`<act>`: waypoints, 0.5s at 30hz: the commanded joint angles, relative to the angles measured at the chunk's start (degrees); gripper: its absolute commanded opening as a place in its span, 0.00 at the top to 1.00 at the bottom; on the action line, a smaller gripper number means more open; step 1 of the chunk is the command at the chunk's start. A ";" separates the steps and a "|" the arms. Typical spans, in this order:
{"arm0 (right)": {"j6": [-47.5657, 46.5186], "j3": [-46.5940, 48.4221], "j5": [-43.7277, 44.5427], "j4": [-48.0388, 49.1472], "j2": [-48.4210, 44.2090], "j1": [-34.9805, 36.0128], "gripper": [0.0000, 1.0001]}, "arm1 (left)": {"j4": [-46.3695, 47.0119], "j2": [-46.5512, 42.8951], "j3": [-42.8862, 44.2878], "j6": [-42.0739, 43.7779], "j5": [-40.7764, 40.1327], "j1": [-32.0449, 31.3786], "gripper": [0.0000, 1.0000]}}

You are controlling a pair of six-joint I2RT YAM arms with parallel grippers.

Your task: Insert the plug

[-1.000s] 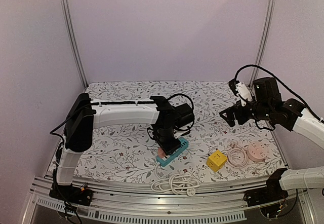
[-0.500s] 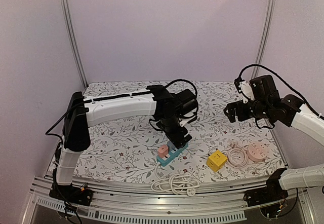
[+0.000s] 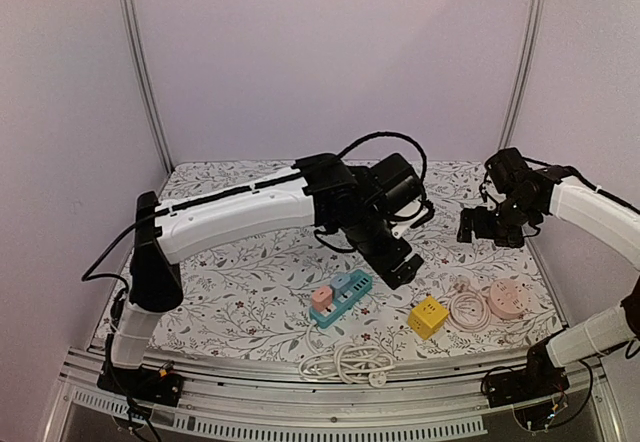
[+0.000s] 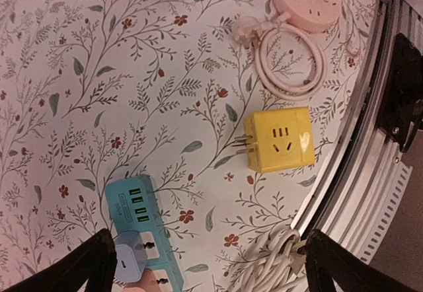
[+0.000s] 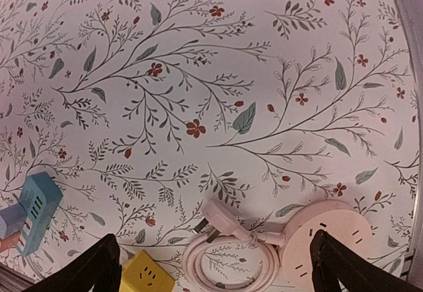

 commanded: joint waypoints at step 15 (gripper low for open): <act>2.05 -5.36 -13.25 -0.14 12.54 -0.03 0.03 | 6.00 13.83 8.01 -7.52 5.97 -6.02 0.03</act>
